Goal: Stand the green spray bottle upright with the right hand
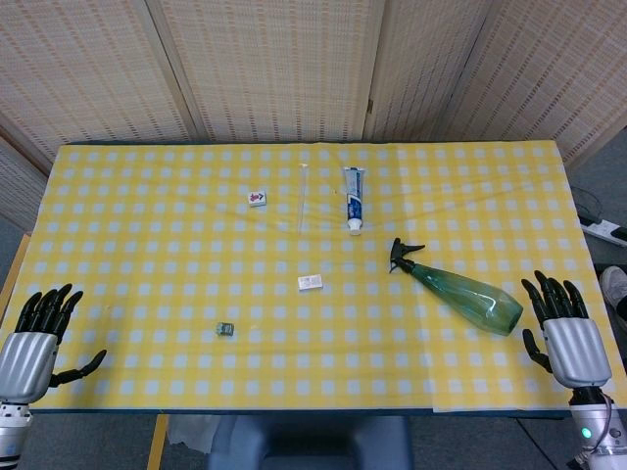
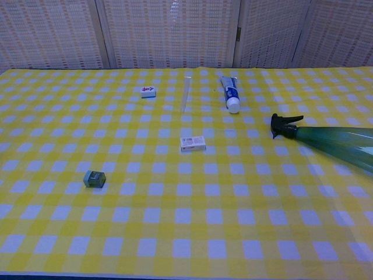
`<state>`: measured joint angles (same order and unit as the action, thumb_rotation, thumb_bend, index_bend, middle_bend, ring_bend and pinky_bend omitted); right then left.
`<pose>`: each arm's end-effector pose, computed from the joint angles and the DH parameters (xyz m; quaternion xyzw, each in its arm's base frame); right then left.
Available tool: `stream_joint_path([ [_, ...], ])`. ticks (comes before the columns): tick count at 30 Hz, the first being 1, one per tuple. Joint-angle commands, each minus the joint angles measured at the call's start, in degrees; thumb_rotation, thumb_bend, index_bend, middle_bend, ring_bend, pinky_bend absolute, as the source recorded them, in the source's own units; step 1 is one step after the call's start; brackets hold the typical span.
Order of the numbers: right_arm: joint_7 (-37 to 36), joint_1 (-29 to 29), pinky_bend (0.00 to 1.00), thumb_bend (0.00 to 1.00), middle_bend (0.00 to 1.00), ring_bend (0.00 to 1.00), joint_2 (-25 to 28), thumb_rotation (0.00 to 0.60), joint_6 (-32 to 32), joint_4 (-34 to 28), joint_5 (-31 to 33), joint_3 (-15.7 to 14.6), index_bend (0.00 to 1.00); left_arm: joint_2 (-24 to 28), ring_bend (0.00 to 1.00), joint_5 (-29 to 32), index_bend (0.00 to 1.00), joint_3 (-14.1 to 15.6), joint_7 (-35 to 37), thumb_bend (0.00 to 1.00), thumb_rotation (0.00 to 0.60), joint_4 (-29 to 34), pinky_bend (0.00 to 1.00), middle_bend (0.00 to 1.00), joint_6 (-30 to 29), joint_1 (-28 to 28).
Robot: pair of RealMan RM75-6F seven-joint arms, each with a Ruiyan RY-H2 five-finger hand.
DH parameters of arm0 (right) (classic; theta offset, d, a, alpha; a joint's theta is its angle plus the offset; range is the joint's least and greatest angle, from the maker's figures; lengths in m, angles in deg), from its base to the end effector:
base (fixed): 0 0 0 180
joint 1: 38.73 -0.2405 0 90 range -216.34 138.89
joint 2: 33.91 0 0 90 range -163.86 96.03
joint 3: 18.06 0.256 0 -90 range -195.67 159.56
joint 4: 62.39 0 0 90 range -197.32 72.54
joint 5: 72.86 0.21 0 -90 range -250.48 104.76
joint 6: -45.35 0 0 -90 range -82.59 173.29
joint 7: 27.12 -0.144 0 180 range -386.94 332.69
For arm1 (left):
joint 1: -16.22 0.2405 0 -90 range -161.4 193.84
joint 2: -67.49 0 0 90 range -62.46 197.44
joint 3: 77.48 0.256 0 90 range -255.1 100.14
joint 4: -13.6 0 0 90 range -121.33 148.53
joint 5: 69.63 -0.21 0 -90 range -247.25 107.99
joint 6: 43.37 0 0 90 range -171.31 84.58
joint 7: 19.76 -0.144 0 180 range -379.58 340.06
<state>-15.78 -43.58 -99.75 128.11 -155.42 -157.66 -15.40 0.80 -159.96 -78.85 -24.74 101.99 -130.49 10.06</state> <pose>-0.3110 -0.1797 0.1434 0.6275 -0.3575 0.3265 0.6098 -0.3066 0.1829 0.1477 -0.6373 -0.3268 -0.3794 0.5857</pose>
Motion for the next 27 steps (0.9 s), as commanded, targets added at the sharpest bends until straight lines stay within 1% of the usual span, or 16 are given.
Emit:
stream_joint_path([
  [1, 2.93, 0.28, 0.0, 0.49, 0.0, 0.0, -0.42, 0.6, 0.75, -0.11, 0.54, 0.2, 0.0, 0.07, 0.0, -0.31, 0.01, 0.05, 0.11, 0.28, 0.26, 0.25, 0.0, 0.02, -0.69, 0.26],
  [3, 4.12, 0.34, 0.0, 0.45, 0.0, 0.01, -1.14, 0.6, 1.03, -0.07, 0.62, 0.25, 0.0, 0.23, 0.01, -0.62, 0.01, 0.15, 0.61, 0.28, 0.261, 0.41, 0.0, 0.02, -0.91, 0.32],
  [5, 2.85, -0.03, 0.0, 0.43, 0.0, 0.02, -1.97, 0.6, 0.4, 0.25, 0.77, 0.41, 0.0, 0.46, 0.01, -0.79, 0.01, 0.21, 1.51, 0.28, 0.262, 0.56, 0.0, 0.02, -0.86, 0.26],
  [9, -2.44, -2.59, 0.0, 0.4, 0.0, 0.03, -2.21, 0.6, -5.1, -0.43, 3.69, 1.77, 0.0, 1.04, 0.01, -0.99, 0.01, 0.06, 3.76, 0.28, 0.259, 0.46, 0.0, 0.02, -1.0, 0.11],
  [11, -1.63, -4.64, 0.0, 0.4, 0.0, 0.05, -1.07, 0.6, -8.57, -2.33, 6.69, 3.38, 0.0, 1.25, 0.01, -1.06, 0.01, 0.07, 4.74, 0.28, 0.258, 0.25, 0.0, 0.02, -0.75, -0.07],
  [13, 4.16, -6.53, 0.0, 0.39, 0.0, 0.05, -0.74, 0.6, -10.46, -4.33, 11.13, 5.4, 0.0, 1.79, 0.02, -1.11, 0.01, 0.17, 6.26, 0.28, 0.261, 0.66, 0.0, 0.02, -0.08, -0.42],
  [16, 11.72, -9.13, 0.0, 0.39, 0.0, 0.06, -1.2, 0.6, -12.73, -8.02, 17.83, 7.44, 0.0, 2.39, 0.02, -1.88, 0.01, 0.11, 8.72, 0.28, 0.259, 0.44, 0.0, 0.02, 0.29, -1.11],
  [21, 25.66, -13.77, 0.0, 0.39, 0.0, 0.07, -4.27, 0.6, -12.4, -11.47, 28.62, 9.87, 0.0, 3.01, 0.02, -3.02, 0.01, 0.46, 12.67, 0.28, 0.257, -0.14, 0.0, 0.02, 1.68, -2.41],
  [24, 32.03, -17.14, 0.0, 0.39, 0.02, 0.08, -6.37, 0.6, -12.36, -11.96, 35.35, 11.4, 0.0, 3.07, 0.02, -3.35, 0.01, 0.63, 13.55, 0.28, 0.259, -0.44, 0.0, 0.02, 2.43, -3.0],
  [27, 36.3, -20.35, 0.0, 0.39, 0.03, 0.08, -7.77, 0.6, -13.68, -11.05, 39.98, 11.86, 0.0, 3.13, 0.02, -3.55, 0.01, 0.76, 14.24, 0.28, 0.26, -0.54, 0.0, 0.02, 2.52, -3.19],
])
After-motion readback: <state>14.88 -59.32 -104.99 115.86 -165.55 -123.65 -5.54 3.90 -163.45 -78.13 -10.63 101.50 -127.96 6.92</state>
